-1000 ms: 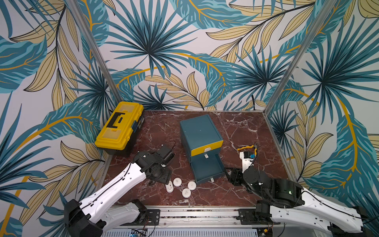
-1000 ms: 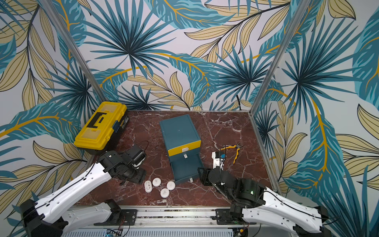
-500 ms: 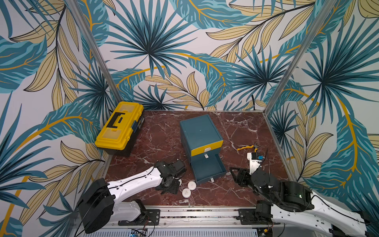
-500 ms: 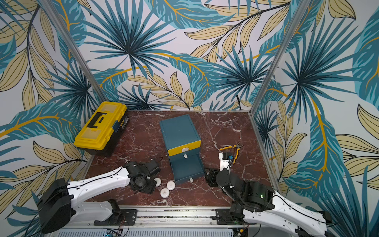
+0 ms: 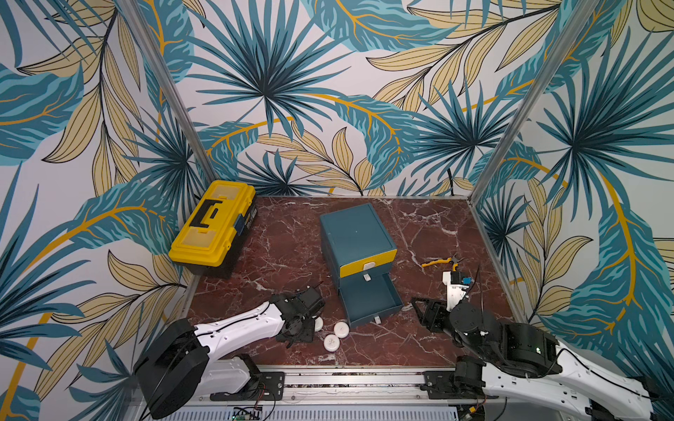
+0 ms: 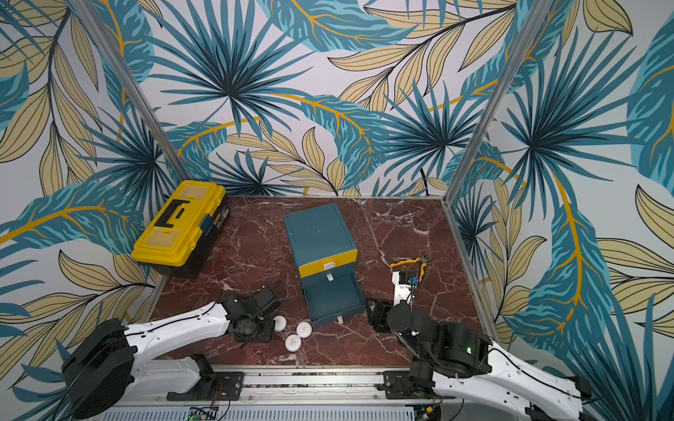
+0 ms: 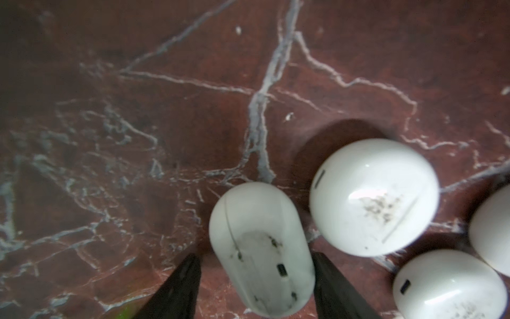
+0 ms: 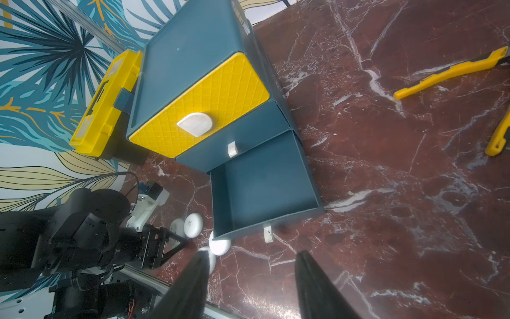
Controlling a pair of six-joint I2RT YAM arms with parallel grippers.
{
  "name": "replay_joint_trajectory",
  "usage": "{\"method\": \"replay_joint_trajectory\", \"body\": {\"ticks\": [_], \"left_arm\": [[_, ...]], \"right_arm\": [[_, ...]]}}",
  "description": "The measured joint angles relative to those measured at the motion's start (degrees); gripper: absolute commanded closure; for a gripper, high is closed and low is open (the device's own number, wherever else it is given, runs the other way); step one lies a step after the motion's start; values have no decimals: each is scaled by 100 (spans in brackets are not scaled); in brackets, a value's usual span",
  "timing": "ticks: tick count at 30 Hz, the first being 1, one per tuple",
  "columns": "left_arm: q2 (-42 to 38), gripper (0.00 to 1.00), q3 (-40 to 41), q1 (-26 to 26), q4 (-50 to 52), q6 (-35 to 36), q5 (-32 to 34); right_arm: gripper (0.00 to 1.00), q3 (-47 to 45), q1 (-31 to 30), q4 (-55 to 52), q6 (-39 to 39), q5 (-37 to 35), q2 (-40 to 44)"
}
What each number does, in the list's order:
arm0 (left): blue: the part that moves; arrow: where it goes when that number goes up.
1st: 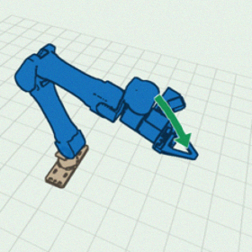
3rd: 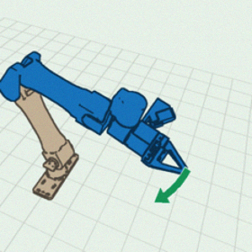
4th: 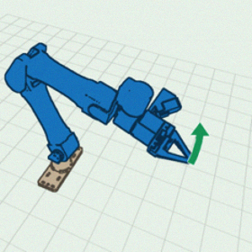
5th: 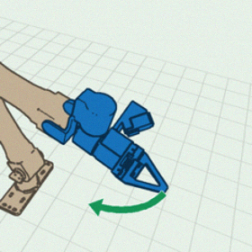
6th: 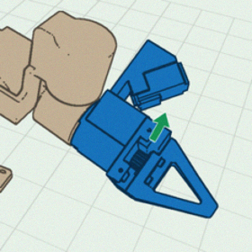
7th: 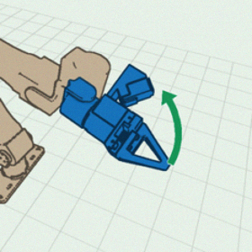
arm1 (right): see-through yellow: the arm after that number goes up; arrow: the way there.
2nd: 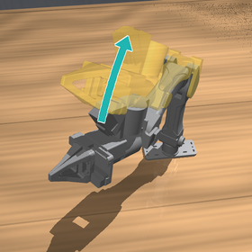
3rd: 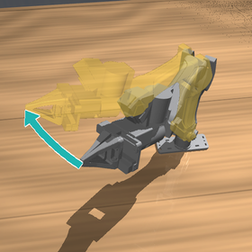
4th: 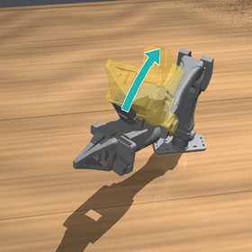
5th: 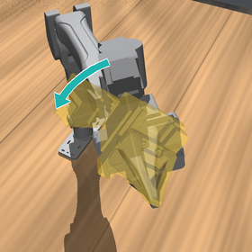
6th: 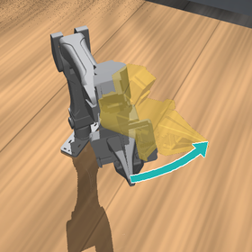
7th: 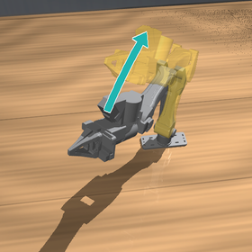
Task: Put the bluetooth earphones in the drawer according to color
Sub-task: Pick up the Bluetooth earphone from the center of the board.
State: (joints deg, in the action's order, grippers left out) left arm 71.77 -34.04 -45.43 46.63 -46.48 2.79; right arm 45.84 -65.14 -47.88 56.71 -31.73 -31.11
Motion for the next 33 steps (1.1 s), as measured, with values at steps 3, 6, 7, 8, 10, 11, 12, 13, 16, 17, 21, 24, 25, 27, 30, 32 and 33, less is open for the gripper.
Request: {"method": "replay_joint_trajectory", "body": {"ticks": [3,6,7,8,10,11,12,13,16,17,21,24,25,27,30,32,33], "left_arm": [[-9,44,59,120,-85,24,-37],[-13,45,79,162,-177,63,-63],[-13,45,79,164,-210,68,-68],[-13,45,79,166,-236,83,-68],[-7,45,79,170,-264,105,-68],[4,47,79,179,-275,114,-68],[20,48,79,190,-280,127,-66],[31,51,76,192,-280,140,-63],[61,59,66,210,-269,199,-48],[66,62,63,212,-271,214,-50],[46,71,63,214,-269,236,-48],[-74,74,68,210,-203,267,-59],[-210,75,68,184,-142,280,-57],[-605,76,61,107,11,299,-28],[-1252,76,-155,-136,365,315,2],[-1558,76,-444,-295,566,326,52],[-1698,76,-542,-348,577,337,55]], "right_arm": [[45,0,0,-15,0,0,-2],[45,0,0,-26,0,-2,-2],[45,0,0,-26,2,0,-4],[44,0,0,-26,2,-2,-9],[44,0,0,-28,0,-2,-24],[44,0,0,-31,0,-2,-37],[44,0,0,-33,0,-2,-48],[44,0,0,-35,0,-2,-66],[44,0,0,-46,0,0,-94],[44,0,0,-46,0,0,-94],[44,0,0,-46,0,-2,-94],[44,0,0,-46,2,-2,-94],[44,0,0,-46,2,-2,-94],[44,0,0,-46,2,-2,-94],[44,0,0,-46,2,-7,-92],[44,0,0,-46,2,-22,-90],[44,0,0,-46,2,-26,-87]]}}
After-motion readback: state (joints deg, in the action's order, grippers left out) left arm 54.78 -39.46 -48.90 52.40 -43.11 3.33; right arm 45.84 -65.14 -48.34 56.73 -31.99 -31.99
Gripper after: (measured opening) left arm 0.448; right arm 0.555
